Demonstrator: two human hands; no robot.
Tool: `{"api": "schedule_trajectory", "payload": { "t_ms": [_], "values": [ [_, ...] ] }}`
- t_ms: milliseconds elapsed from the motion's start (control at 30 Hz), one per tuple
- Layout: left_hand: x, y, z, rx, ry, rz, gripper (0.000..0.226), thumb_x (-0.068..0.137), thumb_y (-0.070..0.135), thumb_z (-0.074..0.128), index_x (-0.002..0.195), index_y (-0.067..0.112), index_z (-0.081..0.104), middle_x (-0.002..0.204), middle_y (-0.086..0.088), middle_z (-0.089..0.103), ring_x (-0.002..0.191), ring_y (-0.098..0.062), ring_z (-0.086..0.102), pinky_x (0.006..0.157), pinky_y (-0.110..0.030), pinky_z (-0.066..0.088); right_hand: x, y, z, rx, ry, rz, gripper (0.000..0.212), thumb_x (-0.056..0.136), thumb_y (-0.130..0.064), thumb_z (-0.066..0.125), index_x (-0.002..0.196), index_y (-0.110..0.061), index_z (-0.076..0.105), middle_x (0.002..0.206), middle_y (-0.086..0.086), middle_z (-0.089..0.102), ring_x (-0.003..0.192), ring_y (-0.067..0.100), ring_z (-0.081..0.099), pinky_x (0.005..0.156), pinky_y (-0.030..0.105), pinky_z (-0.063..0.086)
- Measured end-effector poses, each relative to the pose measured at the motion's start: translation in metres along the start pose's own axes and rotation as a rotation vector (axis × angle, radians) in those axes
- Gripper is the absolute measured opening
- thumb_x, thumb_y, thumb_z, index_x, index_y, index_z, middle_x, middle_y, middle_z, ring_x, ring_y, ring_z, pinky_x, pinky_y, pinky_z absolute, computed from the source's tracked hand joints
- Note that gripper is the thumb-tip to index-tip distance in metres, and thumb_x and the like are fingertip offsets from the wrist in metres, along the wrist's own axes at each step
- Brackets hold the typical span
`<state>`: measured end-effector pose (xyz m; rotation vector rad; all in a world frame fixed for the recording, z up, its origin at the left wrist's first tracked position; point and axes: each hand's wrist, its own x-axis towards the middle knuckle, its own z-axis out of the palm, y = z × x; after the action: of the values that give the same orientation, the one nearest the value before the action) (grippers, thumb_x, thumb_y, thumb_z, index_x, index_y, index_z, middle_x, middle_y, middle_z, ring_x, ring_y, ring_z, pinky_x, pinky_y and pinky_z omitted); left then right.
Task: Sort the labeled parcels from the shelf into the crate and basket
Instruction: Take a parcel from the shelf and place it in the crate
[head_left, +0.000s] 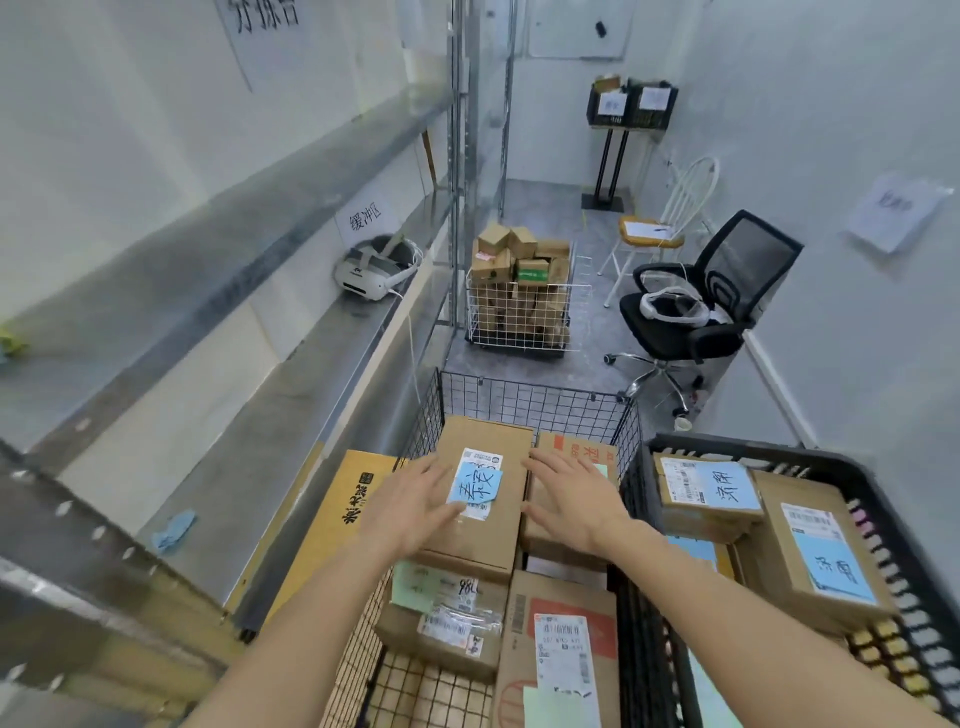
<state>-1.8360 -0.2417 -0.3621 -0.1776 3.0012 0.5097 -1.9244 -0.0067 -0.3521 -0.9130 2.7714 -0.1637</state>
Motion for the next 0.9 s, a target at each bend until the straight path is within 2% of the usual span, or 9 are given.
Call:
{"api": "schedule_trajectory", "payload": {
  "t_ms": [200, 433, 633, 800, 900],
  "values": [
    [-0.053, 0.027, -0.103, 0.049, 0.160, -0.044, 0.078, 0.094, 0.061, 0.055, 0.160, 0.031, 0.026, 0.166, 0.004, 0.024, 0.151, -0.017, 0.026, 0.121, -0.037, 0.026, -0.038, -0.037, -0.094, -0.053, 0.105, -0.058, 0.074, 0.100, -0.055, 0.047, 0.161, -0.032, 0.014, 0.169, -0.008, 0.010, 0.155, 0.015, 0.010, 0.125, 0.040, 0.007],
    [-0.176, 0.074, -0.200, 0.141, 0.377, -0.227, 0.088, 0.088, 0.072, 0.054, 0.160, 0.031, 0.024, 0.167, 0.000, 0.023, 0.152, -0.022, 0.026, 0.123, -0.044, 0.023, -0.091, -0.111, -0.180, -0.021, 0.265, -0.325, 0.078, 0.097, -0.063, 0.047, 0.161, -0.036, 0.011, 0.169, -0.007, 0.010, 0.154, 0.016, 0.014, 0.125, 0.042, 0.014],
    [-0.331, 0.116, -0.224, 0.215, 0.583, -0.426, 0.090, 0.088, 0.075, 0.052, 0.160, 0.030, 0.023, 0.167, 0.001, 0.022, 0.153, -0.018, 0.022, 0.125, -0.044, 0.018, -0.181, -0.184, -0.203, 0.027, 0.328, -0.593, 0.077, 0.098, -0.062, 0.046, 0.161, -0.034, 0.013, 0.169, -0.004, 0.013, 0.154, 0.019, 0.017, 0.125, 0.044, 0.018],
    [-0.475, 0.145, -0.234, 0.230, 0.688, -0.632, 0.093, 0.085, 0.074, 0.058, 0.159, 0.030, 0.025, 0.165, 0.001, 0.027, 0.152, -0.019, 0.025, 0.124, -0.046, 0.022, -0.278, -0.262, -0.200, 0.074, 0.293, -0.801, 0.089, 0.090, -0.075, 0.049, 0.161, -0.036, 0.011, 0.169, -0.006, 0.010, 0.154, 0.021, 0.016, 0.124, 0.046, 0.020],
    [-0.565, 0.161, -0.238, 0.309, 0.719, -0.744, 0.093, 0.083, 0.074, 0.059, 0.158, 0.026, 0.030, 0.163, -0.001, 0.031, 0.150, -0.020, 0.029, 0.123, -0.044, 0.024, -0.340, -0.311, -0.202, 0.125, 0.273, -0.927, 0.093, 0.085, -0.076, 0.056, 0.160, -0.039, 0.015, 0.168, -0.009, 0.016, 0.152, 0.019, 0.023, 0.122, 0.047, 0.026]
  ]
}}
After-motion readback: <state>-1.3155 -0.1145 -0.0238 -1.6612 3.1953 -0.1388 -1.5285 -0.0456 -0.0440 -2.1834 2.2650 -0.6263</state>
